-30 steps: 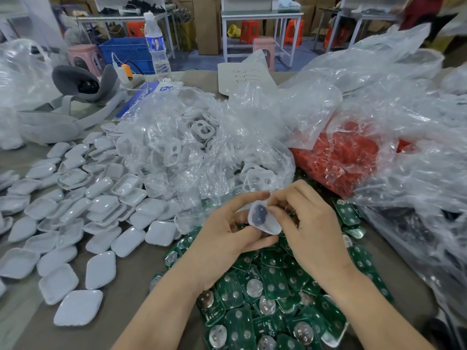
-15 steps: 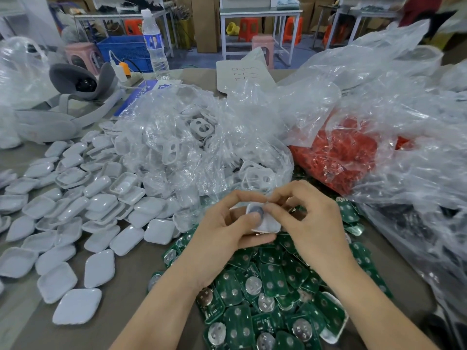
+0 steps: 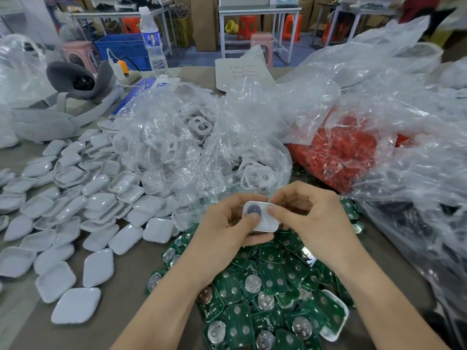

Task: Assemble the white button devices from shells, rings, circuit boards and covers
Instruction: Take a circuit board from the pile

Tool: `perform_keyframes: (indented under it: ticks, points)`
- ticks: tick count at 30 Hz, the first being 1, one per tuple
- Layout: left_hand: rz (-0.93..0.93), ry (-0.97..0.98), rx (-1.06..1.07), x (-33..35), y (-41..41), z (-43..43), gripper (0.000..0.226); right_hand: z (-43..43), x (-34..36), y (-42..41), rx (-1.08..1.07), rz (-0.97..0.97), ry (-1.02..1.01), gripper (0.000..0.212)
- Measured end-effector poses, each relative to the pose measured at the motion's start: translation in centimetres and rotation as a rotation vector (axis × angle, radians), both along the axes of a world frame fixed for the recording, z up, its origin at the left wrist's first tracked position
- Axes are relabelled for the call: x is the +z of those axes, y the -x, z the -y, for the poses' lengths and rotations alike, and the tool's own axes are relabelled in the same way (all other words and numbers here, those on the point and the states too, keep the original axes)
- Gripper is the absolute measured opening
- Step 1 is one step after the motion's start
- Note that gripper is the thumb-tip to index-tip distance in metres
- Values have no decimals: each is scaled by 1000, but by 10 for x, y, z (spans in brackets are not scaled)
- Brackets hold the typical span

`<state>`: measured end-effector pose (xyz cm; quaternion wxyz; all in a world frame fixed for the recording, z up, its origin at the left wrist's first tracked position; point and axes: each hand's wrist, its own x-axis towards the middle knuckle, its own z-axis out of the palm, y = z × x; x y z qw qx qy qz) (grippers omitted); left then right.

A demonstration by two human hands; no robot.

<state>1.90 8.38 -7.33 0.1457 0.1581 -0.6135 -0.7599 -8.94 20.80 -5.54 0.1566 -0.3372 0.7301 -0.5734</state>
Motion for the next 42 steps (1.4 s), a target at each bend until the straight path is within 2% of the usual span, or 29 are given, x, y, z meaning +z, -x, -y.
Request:
perform_keyframes:
  ticks: [8, 16, 21, 22, 25, 27, 30, 32, 37, 42]
  points:
    - [-15, 18, -21, 1, -2, -1, 24, -3, 2, 5, 73, 132, -10, 14]
    - [-14, 4, -13, 1, 0, 1, 22, -5, 12, 1, 53, 29, -80, 20]
    - [-3, -15, 17, -1, 2, 1, 28, -29, 33, 8, -135, -190, -43, 17]
    - [-2, -14, 17, -2, 2, 0, 26, -32, 32, 9, -142, -213, -99, 14]
    - [1, -25, 19, -2, 1, -1, 21, -38, 21, 14, -57, -261, -468, 9]
    - [6, -34, 22, -1, 2, -1, 20, -41, 12, 14, -22, -275, -602, 17]
    - [12, -41, 26, 0, 2, -2, 22, -40, 1, 7, -40, -290, -607, 39]
    - [6, -66, 27, 1, 2, -2, 23, -37, -6, 0, -42, -362, -624, 45]
    - [-17, -104, 15, 2, 1, -2, 25, -38, -10, -3, -79, -366, -538, 23]
    - [-17, -123, 6, 3, 1, -1, 24, -46, 8, 7, -209, -157, -295, 17]
